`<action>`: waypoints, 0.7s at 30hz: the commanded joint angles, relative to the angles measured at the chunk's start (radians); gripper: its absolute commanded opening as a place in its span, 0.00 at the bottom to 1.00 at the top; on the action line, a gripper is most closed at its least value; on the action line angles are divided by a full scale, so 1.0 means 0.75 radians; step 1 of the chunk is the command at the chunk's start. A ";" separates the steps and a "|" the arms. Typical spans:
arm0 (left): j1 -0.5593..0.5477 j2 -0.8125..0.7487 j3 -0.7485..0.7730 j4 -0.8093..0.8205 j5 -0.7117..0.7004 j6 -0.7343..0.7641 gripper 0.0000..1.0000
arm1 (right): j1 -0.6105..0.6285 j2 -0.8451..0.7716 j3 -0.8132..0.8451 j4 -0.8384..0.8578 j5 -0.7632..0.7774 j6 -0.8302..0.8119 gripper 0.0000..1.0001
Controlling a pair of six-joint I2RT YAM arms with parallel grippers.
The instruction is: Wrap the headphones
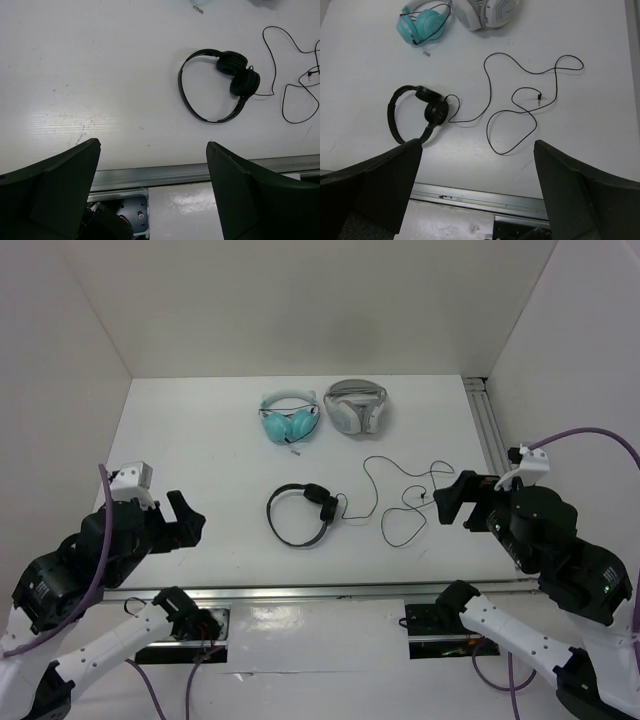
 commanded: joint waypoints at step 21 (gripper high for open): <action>-0.044 0.399 -0.518 0.790 0.354 -0.386 1.00 | 0.139 -0.177 -0.241 0.284 -0.036 0.103 1.00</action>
